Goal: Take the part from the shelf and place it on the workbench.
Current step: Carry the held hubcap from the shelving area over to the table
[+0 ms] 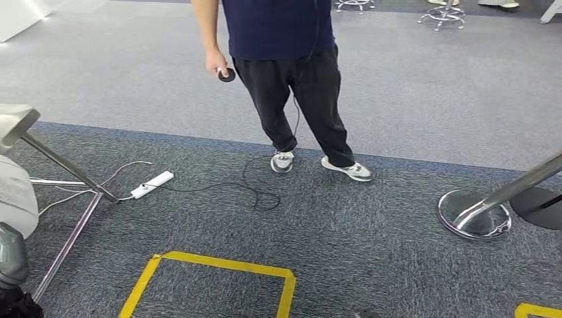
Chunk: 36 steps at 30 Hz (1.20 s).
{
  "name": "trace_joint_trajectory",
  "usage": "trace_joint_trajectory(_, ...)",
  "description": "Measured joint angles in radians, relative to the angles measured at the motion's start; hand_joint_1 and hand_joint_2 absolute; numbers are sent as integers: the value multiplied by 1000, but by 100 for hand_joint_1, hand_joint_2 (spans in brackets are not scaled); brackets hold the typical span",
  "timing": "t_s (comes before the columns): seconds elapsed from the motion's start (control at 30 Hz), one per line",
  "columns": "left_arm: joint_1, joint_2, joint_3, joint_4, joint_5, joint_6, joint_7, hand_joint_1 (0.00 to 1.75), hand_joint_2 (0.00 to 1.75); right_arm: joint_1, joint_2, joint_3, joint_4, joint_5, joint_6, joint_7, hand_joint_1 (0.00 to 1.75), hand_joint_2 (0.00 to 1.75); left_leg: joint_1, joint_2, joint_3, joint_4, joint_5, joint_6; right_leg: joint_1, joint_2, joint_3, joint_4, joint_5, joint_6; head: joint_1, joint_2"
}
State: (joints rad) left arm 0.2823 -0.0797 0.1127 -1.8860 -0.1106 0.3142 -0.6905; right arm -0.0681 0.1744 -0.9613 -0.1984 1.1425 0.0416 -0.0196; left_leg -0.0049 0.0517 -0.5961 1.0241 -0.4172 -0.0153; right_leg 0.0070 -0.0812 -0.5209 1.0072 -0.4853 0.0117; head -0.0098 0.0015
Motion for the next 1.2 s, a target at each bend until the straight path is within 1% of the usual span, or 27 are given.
trace_joint_trajectory(0.03,-1,0,0,0,0,0,0,175,175,0,0,0,0,0,0,0,0,175,-4,13,14,-29,2,5,2,-9,1,0,-3,4,0,0)
trace_joint_trajectory(0.07,-2,0,0,0,0,1,0,175,175,0,0,0,0,0,0,0,0,175,-8,11,16,-38,-2,10,4,-19,2,0,-5,9,1,0)
trace_joint_trajectory(0.1,-2,0,0,0,0,1,0,175,175,-1,0,0,0,1,0,0,0,175,-7,-1,14,-39,-1,15,4,-29,6,-2,-7,13,1,0)
trace_joint_trajectory(0.13,-1,0,0,0,0,2,0,175,175,-2,0,0,0,2,0,0,0,175,-5,-12,15,-41,1,20,3,-24,7,1,-11,19,1,0)
trace_joint_trajectory(0.2,-2,0,0,0,0,3,0,175,175,-2,0,0,0,3,1,-2,0,175,2,-33,17,-46,5,31,0,19,-12,52,-44,31,5,0)
trace_joint_trajectory(0.23,-3,-1,-1,0,0,3,0,175,175,-2,0,0,0,2,1,-3,0,175,5,-42,17,-46,6,35,-2,49,-40,110,-74,36,9,0)
trace_joint_trajectory(0.27,-3,-2,-2,0,0,3,0,175,175,-4,-1,0,0,2,3,-4,0,175,6,-52,16,-46,6,37,-3,67,-73,181,-108,38,11,0)
trace_joint_trajectory(0.3,-3,-3,-2,0,0,3,0,175,175,-7,-1,0,0,1,4,-5,0,175,6,-62,15,-46,6,38,-3,74,-103,246,-133,40,12,0)
trace_joint_trajectory(0.33,-3,-4,-3,1,0,3,0,175,175,-10,-1,0,0,0,5,-6,0,175,7,-73,15,-46,6,38,-3,77,-122,285,-141,41,12,0)
trace_joint_trajectory(0.37,-3,-4,-3,1,0,3,0,175,175,-12,-1,0,-1,0,6,-6,0,175,7,-85,16,-45,6,38,-4,77,-123,286,-129,41,12,0)
trace_joint_trajectory(0.4,-2,-4,-3,1,0,3,0,175,175,-13,-2,0,-1,0,6,-5,0,175,9,-99,17,-45,7,36,-5,80,-106,247,-98,41,12,0)
trace_joint_trajectory(0.43,-3,-4,-3,1,0,3,0,175,175,-11,-2,0,-1,1,5,-4,0,175,11,-114,19,-44,7,34,-8,92,-75,180,-57,41,12,0)
trace_joint_trajectory(0.47,-3,-4,-3,1,0,3,0,175,175,-8,-2,0,0,1,4,-4,0,175,12,-128,18,-42,8,29,-13,118,-46,112,-26,43,13,0)
trace_joint_trajectory(0.5,-4,-4,-3,1,0,3,0,175,175,-6,-1,0,1,1,4,-3,0,175,12,-140,13,-38,9,23,-17,143,-22,53,-7,44,13,0)
trace_joint_trajectory(0.57,-6,-4,-3,0,0,3,0,175,175,-5,0,0,2,1,5,-3,0,175,13,-161,-2,-35,17,9,-21,172,-6,11,-6,40,12,0)
trace_joint_trajectory(0.63,-5,-4,-3,1,0,3,0,175,175,-7,0,0,2,1,7,-3,0,175,17,-172,-12,-36,24,-4,-18,153,-4,8,-3,27,11,0)
trace_joint_trajectory(0.7,-7,-2,-4,1,0,4,0,175,175,-6,1,0,2,2,7,-2,0,175,15,-132,-32,-2,1,-13,-18,127,-1,1,2,13,5,0)
trace_joint_trajectory(0.77,-13,-1,-4,1,0,4,0,175,175,-4,1,0,2,2,7,-3,0,175,12,-79,-86,112,-59,-18,-14,99,1,-2,2,4,-1,0)
trace_joint_trajectory(0.83,-15,0,-4,1,0,5,0,175,175,-1,0,0,2,3,7,-3,0,175,13,-66,-142,233,-103,-20,-10,69,1,-2,0,0,-1,0)
trace_joint_trajectory(0.87,-14,1,-4,2,0,5,0,175,175,-1,0,0,2,3,7,-3,0,175,13,-65,-149,251,-100,-19,-9,55,2,-2,-1,-1,-1,0)
trace_joint_trajectory(0.9,-14,1,-4,2,0,5,0,175,175,-1,0,0,2,4,7,-3,0,175,12,-63,-134,227,-78,-18,-9,42,4,-2,-2,-1,-1,0)
trace_joint_trajectory(0.93,-15,2,-4,2,1,6,0,175,175,-2,0,0,2,4,6,-4,0,175,12,-55,-101,169,-44,-15,-9,29,7,-2,-4,0,-1,0)
trace_joint_trajectory(1.0,-17,2,-5,2,2,6,0,175,175,-2,-1,0,2,5,6,-4,0,175,4,-13,-26,32,2,-7,-5,9,12,-1,-10,6,-2,0)
trace_joint_trajectory(1.07,-20,3,-5,2,3,6,0,175,175,-1,-1,0,2,6,5,-5,0,175,-3,12,5,-29,3,5,1,-9,12,-2,-18,14,0,0)
trace_joint_trajectory(1.13,-19,3,-5,3,4,8,1,175,175,-3,-1,0,2,6,4,-5,0,175,-3,-8,5,-35,1,17,3,-28,17,-6,-25,23,1,0)
trace_joint_trajectory(1.17,-18,3,-5,3,4,8,1,175,175,-3,-1,0,2,7,4,-5,0,175,0,-19,7,-37,1,22,2,-20,20,0,-33,28,2,0)
trace_joint_trajectory(1.2,-19,3,-5,3,5,9,1,175,175,-3,-1,0,2,7,4,-6,0,175,3,-29,9,-39,3,28,1,0,13,24,-51,34,5,0)
